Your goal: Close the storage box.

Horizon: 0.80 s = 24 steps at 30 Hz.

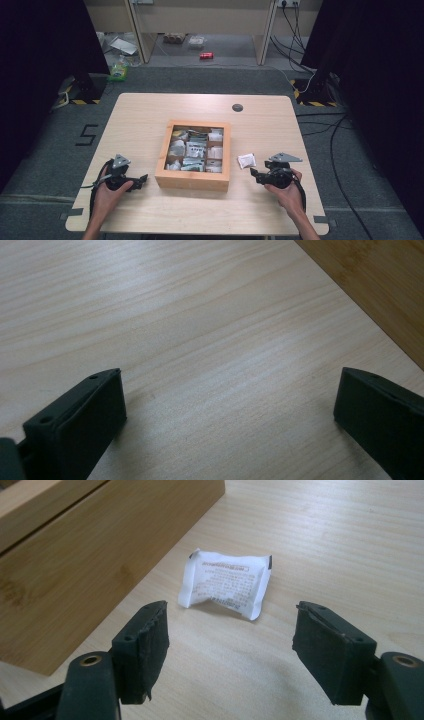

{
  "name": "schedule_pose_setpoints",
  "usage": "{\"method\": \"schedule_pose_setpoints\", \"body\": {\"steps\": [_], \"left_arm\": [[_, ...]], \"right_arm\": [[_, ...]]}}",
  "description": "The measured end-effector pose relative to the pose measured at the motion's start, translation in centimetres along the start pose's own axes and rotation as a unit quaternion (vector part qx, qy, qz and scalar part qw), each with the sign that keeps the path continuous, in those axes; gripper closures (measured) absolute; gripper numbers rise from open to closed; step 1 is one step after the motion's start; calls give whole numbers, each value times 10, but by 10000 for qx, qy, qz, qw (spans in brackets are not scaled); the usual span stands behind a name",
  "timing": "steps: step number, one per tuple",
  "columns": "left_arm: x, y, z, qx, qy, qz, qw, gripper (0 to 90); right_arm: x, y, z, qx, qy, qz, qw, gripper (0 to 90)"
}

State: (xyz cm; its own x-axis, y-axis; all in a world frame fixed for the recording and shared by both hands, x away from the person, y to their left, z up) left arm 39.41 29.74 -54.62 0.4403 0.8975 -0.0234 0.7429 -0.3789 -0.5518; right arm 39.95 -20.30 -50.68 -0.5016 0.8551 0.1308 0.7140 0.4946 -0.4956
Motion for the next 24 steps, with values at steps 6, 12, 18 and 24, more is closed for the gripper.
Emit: {"method": "schedule_pose_setpoints", "body": {"steps": [6, 12, 18, 24], "left_arm": [[0, 0, 0, 0, 0, 0, 10000, 0], [0, 0, 0, -1, 0, 0, 10000, 0], [0, 0, 0, 0, 0, 0, 10000, 0], [0, 0, 0, 1, 1, 0, 10000, 0]], "right_arm": [[2, -2, 8, 143, -109, -44, 9998, 291], [0, -4, 14, 228, -145, 4, 9996, 268], [-2, -9, 22, 342, -204, 120, 9991, 202], [-4, -13, 31, 478, -229, 135, 9985, 189]]}}
Point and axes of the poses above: each handheld gripper's, and its own axes: y roughly forward along the jaws, z roughly out of its underside, x roughly to its left, the point moved 3 cm from there along y, roughly forward along the jaws, and after that the axes turned 10 degrees about -x, right-handed, at the moved point
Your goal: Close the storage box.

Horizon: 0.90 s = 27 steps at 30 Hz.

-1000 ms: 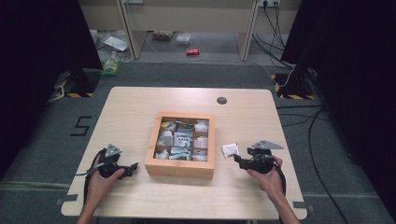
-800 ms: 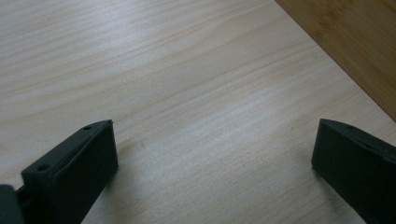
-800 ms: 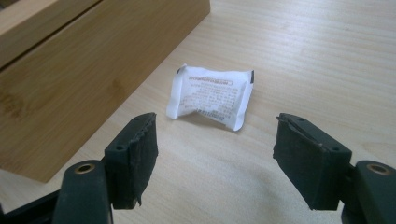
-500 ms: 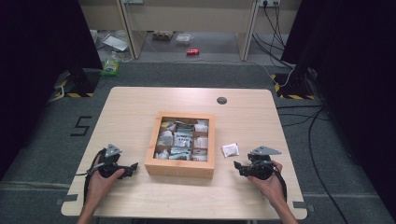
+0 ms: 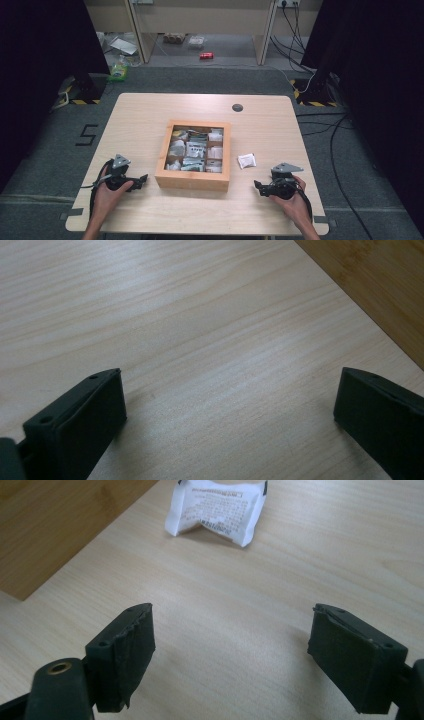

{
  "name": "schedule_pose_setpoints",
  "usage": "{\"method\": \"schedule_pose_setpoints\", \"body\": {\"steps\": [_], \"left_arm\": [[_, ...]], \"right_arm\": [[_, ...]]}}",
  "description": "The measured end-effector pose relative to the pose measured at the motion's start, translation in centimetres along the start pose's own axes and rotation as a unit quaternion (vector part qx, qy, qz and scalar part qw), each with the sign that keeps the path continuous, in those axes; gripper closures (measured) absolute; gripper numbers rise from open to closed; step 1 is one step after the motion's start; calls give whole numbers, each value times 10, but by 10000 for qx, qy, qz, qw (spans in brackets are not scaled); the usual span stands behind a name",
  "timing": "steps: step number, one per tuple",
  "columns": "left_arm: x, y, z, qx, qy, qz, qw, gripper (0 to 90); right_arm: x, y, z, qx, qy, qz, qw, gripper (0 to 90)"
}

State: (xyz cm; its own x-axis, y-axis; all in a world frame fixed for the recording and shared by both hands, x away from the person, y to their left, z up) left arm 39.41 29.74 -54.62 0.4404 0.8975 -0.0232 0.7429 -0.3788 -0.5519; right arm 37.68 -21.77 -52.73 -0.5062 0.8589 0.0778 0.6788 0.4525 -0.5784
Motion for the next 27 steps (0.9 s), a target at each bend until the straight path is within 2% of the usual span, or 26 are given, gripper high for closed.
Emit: {"method": "schedule_pose_setpoints", "body": {"steps": [9, 15, 27], "left_arm": [[0, 0, 0, 0, 0, 0, 10000, 0], [0, 0, 0, -2, -1, 0, 10000, 0], [0, 0, 0, -1, 2, -1, 10000, 0]], "right_arm": [[0, 0, 5, 18, 9, 123, 9999, 166], [2, 3, 8, -5, -345, 225, 9992, 135], [3, 5, 9, -44, -362, 181, 9992, 92]]}}
Point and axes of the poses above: each handheld gripper's, and its own axes: y roughly forward along the jaws, z roughly out of its underside, x roughly to its left, the point moved 3 cm from there along y, roughly forward along the jaws, and after that the axes turned 10 degrees about -x, right-handed, at the moved point
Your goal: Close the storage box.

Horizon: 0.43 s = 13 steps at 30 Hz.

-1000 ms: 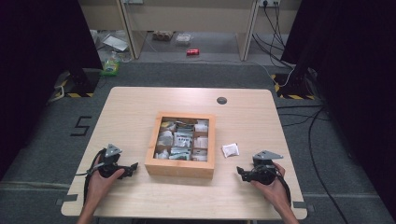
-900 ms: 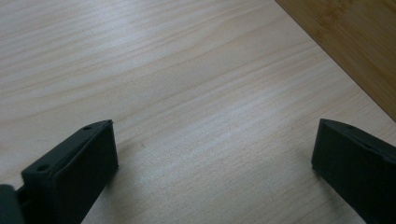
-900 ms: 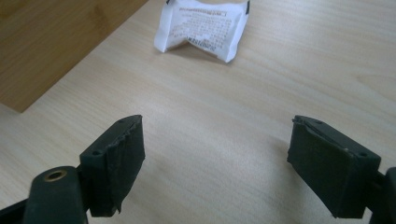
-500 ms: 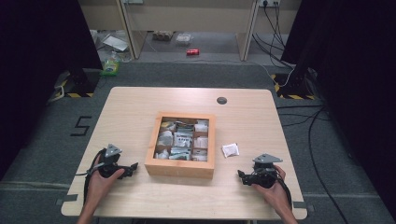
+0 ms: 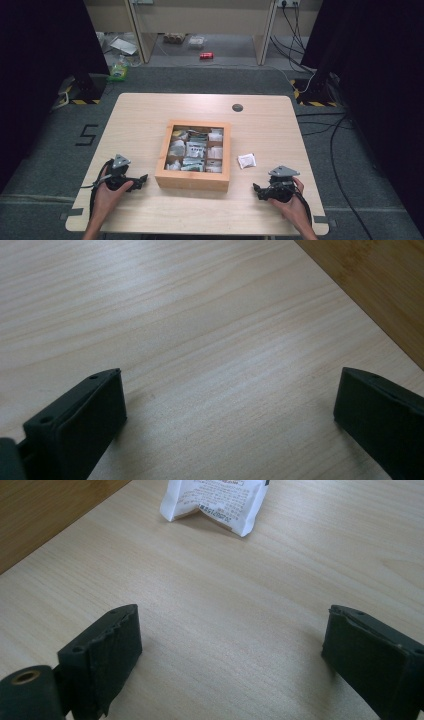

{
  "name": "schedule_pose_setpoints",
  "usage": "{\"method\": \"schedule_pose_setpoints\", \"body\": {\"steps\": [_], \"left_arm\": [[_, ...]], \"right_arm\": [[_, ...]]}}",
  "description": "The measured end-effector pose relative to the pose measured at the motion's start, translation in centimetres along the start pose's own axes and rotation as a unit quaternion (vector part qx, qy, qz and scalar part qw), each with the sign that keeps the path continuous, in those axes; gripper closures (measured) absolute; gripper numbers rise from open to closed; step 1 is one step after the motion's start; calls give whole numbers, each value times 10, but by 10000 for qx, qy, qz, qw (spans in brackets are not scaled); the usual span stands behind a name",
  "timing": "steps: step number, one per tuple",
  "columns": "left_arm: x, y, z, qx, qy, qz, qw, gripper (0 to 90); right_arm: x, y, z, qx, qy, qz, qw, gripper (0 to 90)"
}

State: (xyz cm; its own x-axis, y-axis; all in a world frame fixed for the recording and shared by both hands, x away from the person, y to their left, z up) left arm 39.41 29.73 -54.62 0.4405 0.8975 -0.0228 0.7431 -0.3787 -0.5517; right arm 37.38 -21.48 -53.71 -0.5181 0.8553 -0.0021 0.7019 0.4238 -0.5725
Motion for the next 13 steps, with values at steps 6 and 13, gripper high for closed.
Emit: {"method": "schedule_pose_setpoints", "body": {"steps": [6, 13], "left_arm": [[0, 0, 0, -1, -2, 0, 10000, 0], [0, 0, 0, 1, 2, 0, 10000, 0]], "right_arm": [[0, 1, 0, 2, -27, -9, 10000, 85], [0, 1, 0, 5, -34, -17, 10000, 83]]}}
Point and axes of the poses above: each handheld gripper's, and its own axes: y roughly forward along the jaws, z roughly out of its underside, x roughly to its left, the point moved 3 cm from there along y, roughly forward along the jaws, and after that the axes turned 10 degrees about -x, right-handed, at the moved point
